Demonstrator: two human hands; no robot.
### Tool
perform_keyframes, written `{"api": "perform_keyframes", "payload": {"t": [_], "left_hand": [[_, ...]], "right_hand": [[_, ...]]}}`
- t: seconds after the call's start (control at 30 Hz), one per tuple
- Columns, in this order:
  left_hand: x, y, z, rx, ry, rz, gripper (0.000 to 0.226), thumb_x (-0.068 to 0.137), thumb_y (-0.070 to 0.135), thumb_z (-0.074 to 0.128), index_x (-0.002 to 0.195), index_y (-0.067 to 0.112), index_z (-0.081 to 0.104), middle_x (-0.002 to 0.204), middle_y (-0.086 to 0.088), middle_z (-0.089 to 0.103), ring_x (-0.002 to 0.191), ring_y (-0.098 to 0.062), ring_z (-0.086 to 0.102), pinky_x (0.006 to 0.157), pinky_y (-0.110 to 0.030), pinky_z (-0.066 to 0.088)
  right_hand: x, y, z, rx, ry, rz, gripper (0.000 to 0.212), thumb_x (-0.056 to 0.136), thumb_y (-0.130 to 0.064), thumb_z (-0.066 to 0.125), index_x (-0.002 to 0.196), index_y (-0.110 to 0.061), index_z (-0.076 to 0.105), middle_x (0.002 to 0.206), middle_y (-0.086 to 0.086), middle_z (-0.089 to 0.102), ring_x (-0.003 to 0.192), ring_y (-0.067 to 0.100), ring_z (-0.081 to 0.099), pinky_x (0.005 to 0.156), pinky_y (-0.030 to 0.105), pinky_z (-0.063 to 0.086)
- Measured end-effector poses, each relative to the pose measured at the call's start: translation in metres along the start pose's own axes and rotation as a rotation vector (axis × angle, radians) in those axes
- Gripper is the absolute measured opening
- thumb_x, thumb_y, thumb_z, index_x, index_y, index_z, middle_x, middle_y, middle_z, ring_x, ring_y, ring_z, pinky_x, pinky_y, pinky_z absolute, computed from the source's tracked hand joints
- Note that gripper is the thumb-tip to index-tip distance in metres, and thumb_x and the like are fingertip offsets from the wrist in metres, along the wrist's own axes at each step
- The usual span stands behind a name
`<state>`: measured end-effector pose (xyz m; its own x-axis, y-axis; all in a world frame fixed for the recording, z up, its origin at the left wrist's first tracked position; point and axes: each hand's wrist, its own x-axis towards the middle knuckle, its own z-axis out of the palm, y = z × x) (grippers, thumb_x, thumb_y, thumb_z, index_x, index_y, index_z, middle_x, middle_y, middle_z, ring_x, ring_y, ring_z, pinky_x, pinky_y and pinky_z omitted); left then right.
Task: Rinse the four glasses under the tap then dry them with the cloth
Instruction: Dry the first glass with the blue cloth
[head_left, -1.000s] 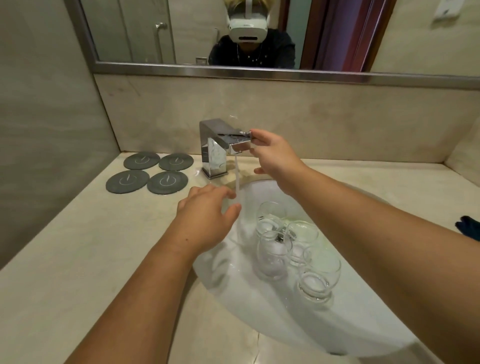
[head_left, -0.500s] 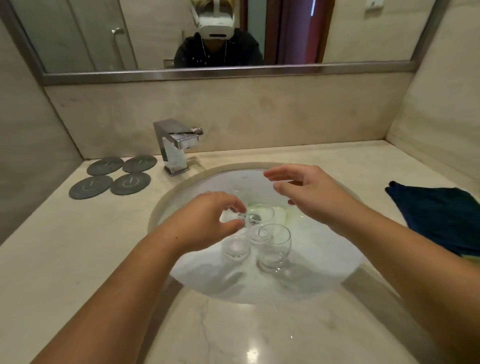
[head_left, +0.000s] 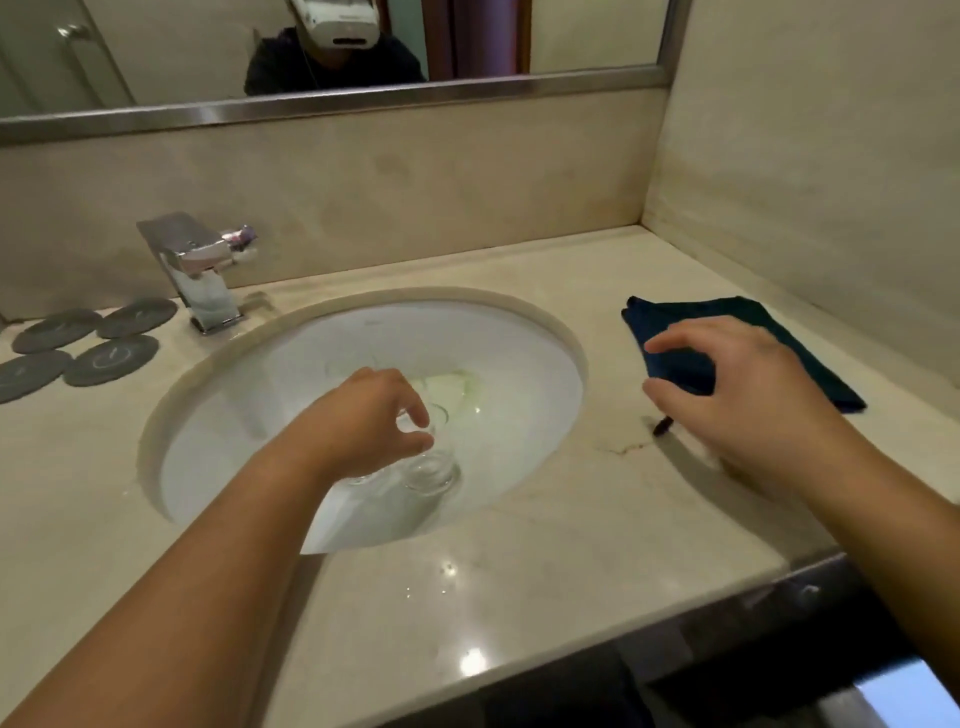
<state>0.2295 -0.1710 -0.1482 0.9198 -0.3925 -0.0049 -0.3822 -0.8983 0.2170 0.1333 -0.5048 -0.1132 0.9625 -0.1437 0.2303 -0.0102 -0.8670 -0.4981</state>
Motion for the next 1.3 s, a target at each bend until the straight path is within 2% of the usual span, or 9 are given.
{"api": "perform_keyframes", "payload": {"t": [0.13,0.43,0.6,0.77,0.93,1.03,1.13,1.2,1.3], "left_hand": [[-0.004,-0.004,0.004,0.012,-0.037,0.028,0.016,0.091,0.046,0.077,0.103,0.036,0.078,0.123,0.016,0.062,0.114,-0.01,0.048,0.098,-0.032,0.045],[-0.003,-0.003,0.014,-0.03,-0.073,0.021,0.006,0.094,0.034,0.077,0.089,0.037,0.074,0.109,0.021,0.059,0.106,-0.006,0.043,0.091,-0.028,0.039],[-0.003,-0.001,0.011,-0.064,-0.057,0.062,0.011,0.099,0.033,0.069,0.09,0.038,0.067,0.116,0.016,0.062,0.11,-0.009,0.049,0.09,-0.025,0.039],[-0.006,-0.004,0.0,-0.275,0.04,0.028,0.009,0.1,0.04,0.065,0.092,0.037,0.068,0.135,0.014,0.056,0.126,-0.012,0.048,0.104,-0.031,0.041],[-0.011,-0.006,-0.013,-0.654,0.15,-0.101,0.011,0.099,0.039,0.067,0.093,0.032,0.072,0.151,0.022,0.046,0.136,-0.01,0.05,0.118,-0.043,0.039],[-0.009,-0.007,-0.015,-0.829,0.221,-0.175,0.014,0.1,0.031,0.067,0.088,0.026,0.073,0.153,0.021,0.048,0.133,-0.012,0.057,0.115,-0.051,0.045],[-0.007,-0.007,-0.019,-0.98,0.288,-0.263,0.02,0.097,0.023,0.065,0.078,0.019,0.07,0.127,0.033,0.065,0.113,-0.007,0.066,0.103,-0.054,0.056],[-0.005,-0.007,-0.021,-1.013,0.297,-0.308,0.022,0.097,0.021,0.063,0.076,0.017,0.068,0.089,0.039,0.069,0.104,-0.014,0.069,0.098,-0.053,0.058],[-0.004,-0.007,-0.023,-1.05,0.316,-0.372,0.026,0.095,0.021,0.063,0.07,0.022,0.069,0.087,0.029,0.071,0.105,-0.023,0.07,0.094,-0.052,0.06]], "right_hand": [[0.007,0.021,-0.003,-0.132,-0.189,0.086,0.058,0.091,-0.046,0.077,0.145,-0.029,0.061,0.142,-0.004,0.058,0.133,0.02,0.052,0.099,0.03,0.04],[0.02,0.029,-0.001,-0.092,0.012,0.059,0.013,0.102,-0.024,0.069,0.111,-0.016,0.073,0.099,0.004,0.07,0.085,0.021,0.057,0.074,0.035,0.041],[0.026,-0.006,-0.014,0.233,0.187,0.046,0.006,0.108,-0.03,0.06,0.113,-0.031,0.064,0.095,-0.017,0.065,0.087,0.004,0.061,0.071,0.017,0.044],[0.052,-0.062,-0.005,0.861,0.15,0.043,0.018,0.104,-0.032,0.06,0.102,-0.02,0.073,0.106,0.008,0.08,0.101,0.026,0.077,0.096,0.055,0.062],[0.068,-0.122,0.032,1.301,0.02,0.123,0.019,0.111,-0.023,0.056,0.106,-0.014,0.072,0.102,0.008,0.076,0.098,0.025,0.074,0.084,0.04,0.059],[0.086,-0.141,0.05,1.298,0.169,0.287,0.018,0.11,-0.03,0.057,0.105,-0.02,0.071,0.107,0.004,0.076,0.107,0.028,0.074,0.092,0.043,0.06],[0.101,-0.14,0.06,1.06,0.328,0.37,0.022,0.11,-0.034,0.053,0.115,-0.017,0.065,0.106,-0.001,0.071,0.102,0.02,0.069,0.087,0.039,0.058],[0.103,-0.135,0.074,0.949,0.182,0.411,0.021,0.109,-0.03,0.053,0.111,-0.012,0.064,0.102,0.003,0.07,0.101,0.027,0.07,0.084,0.041,0.057],[0.099,-0.127,0.091,0.968,-0.142,0.53,0.018,0.105,-0.021,0.059,0.101,-0.005,0.067,0.108,0.02,0.075,0.102,0.04,0.072,0.086,0.048,0.059]]}}
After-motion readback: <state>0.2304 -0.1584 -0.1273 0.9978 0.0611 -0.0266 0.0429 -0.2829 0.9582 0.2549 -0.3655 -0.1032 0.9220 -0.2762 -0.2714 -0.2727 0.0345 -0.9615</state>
